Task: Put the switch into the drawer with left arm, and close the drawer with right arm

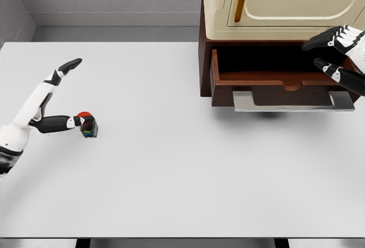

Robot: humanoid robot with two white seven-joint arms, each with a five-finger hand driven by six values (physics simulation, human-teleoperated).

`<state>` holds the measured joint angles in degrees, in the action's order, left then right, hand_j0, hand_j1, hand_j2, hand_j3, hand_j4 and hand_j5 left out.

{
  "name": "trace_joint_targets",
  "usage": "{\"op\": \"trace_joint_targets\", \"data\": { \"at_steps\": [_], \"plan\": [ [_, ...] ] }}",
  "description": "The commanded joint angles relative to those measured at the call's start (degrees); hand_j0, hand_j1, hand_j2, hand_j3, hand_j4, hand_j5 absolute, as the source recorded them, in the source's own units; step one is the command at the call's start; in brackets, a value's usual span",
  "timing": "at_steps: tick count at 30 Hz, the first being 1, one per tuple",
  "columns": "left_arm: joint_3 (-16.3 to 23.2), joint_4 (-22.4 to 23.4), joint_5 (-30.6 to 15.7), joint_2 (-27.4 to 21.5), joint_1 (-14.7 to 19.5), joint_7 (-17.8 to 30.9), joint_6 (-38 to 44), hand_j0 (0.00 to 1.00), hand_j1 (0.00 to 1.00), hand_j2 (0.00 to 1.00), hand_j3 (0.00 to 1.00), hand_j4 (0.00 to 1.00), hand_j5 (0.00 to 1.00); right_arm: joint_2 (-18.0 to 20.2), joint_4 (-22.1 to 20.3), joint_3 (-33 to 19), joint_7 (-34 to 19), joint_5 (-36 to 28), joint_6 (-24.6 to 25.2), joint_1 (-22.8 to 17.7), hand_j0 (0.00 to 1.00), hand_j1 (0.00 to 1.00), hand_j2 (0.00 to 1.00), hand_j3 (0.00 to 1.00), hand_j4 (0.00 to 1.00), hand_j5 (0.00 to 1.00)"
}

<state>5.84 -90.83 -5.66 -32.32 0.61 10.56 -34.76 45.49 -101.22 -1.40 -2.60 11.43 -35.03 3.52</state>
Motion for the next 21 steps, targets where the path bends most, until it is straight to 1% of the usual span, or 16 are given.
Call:
{"op": "trace_joint_targets", "data": {
  "at_steps": [1, 2, 3, 4, 6, 10, 12, 13, 14, 15, 17, 20, 21],
  "plan": [
    [1.2, 4.2, 2.9, 1.6, 0.0, 0.1, 1.1, 1.00, 1.00, 1.00, 1.00, 1.00, 1.00, -0.5, 0.0, -0.4, -0.2, -0.4, 0.0, -0.2, 0.66, 0.66, 0.66, 0.66, 0.66, 0.66],
    [2.0, 4.8, 2.7, 2.3, 0.1, 0.0, 1.4, 1.00, 1.00, 1.00, 1.00, 1.00, 1.00, -0.4, 0.1, -2.1, -0.2, -0.3, 0.0, -1.2, 0.66, 0.66, 0.66, 0.66, 0.66, 0.66],
    [2.9, 4.9, 2.1, 2.3, 0.1, -0.1, 1.9, 1.00, 1.00, 1.00, 1.00, 1.00, 1.00, -0.3, 0.1, -5.4, -0.2, -0.3, 0.0, -3.8, 0.66, 0.66, 0.66, 0.66, 0.66, 0.66],
    [3.1, 5.1, 1.7, 2.4, 0.0, -0.1, 2.6, 1.00, 1.00, 1.00, 1.00, 1.00, 1.00, -0.2, 0.0, -7.1, -0.1, -0.3, 0.0, -5.2, 0.68, 0.68, 0.68, 0.68, 0.68, 0.68],
    [3.8, 6.6, 1.8, 2.6, -0.3, -0.1, 3.4, 1.00, 1.00, 1.00, 1.00, 1.00, 1.00, -0.3, 0.0, -7.5, -0.1, -0.4, 0.0, -5.6, 0.69, 0.69, 0.69, 0.69, 0.69, 0.69],
    [4.2, 6.8, 1.2, 2.4, -1.2, -0.2, 3.1, 1.00, 1.00, 1.00, 1.00, 1.00, 1.00, -0.3, 0.0, -10.0, -0.1, -0.3, 0.0, -7.6, 0.69, 0.69, 0.69, 0.69, 0.69, 0.69],
    [4.1, 6.9, 1.1, 2.3, -1.4, -0.2, 3.0, 1.00, 1.00, 1.00, 1.00, 1.00, 1.00, -0.4, 0.0, -10.1, -0.1, -0.4, 0.0, -7.6, 0.69, 0.69, 0.69, 0.69, 0.69, 0.69],
    [4.0, 6.9, 0.8, 2.2, -2.0, -0.2, 3.0, 1.00, 1.00, 1.00, 1.00, 1.00, 1.00, -0.4, 0.0, -10.1, -0.2, -0.4, 0.0, -7.6, 0.69, 0.69, 0.69, 0.69, 0.69, 0.69],
    [3.9, 6.9, -0.9, 1.7, -2.5, -0.2, 3.0, 1.00, 1.00, 1.00, 1.00, 1.00, 1.00, -0.4, 0.0, -10.1, -0.2, -0.4, 0.0, -7.6, 0.69, 0.69, 0.69, 0.69, 0.69, 0.69],
    [3.8, 7.2, -1.1, 1.7, -2.5, -0.2, 3.1, 1.00, 1.00, 1.00, 1.00, 1.00, 1.00, -0.4, 0.0, -10.0, -0.2, -0.4, 0.0, -7.7, 0.69, 0.69, 0.69, 0.69, 0.69, 0.69],
    [3.7, 9.6, -1.0, 1.6, -1.8, -0.2, 3.2, 1.00, 1.00, 1.00, 1.00, 1.00, 1.00, -0.7, 0.0, -9.9, -0.2, -0.4, 0.0, -7.9, 0.69, 0.69, 0.69, 0.69, 0.69, 0.69],
    [3.6, 10.5, -1.2, 0.9, -1.7, -0.2, 3.2, 1.00, 1.00, 1.00, 1.00, 1.00, 1.00, -1.5, 0.0, -9.3, -0.3, 0.2, 0.0, -8.1, 0.69, 0.69, 0.69, 0.69, 0.69, 0.69],
    [3.7, 11.5, -1.1, 0.9, -1.6, -0.2, 3.2, 1.00, 1.00, 1.00, 1.00, 1.00, 1.00, -2.0, 0.0, -9.3, -0.3, 0.6, 0.0, -8.1, 0.69, 0.69, 0.69, 0.69, 0.69, 0.69]
  ]
}}
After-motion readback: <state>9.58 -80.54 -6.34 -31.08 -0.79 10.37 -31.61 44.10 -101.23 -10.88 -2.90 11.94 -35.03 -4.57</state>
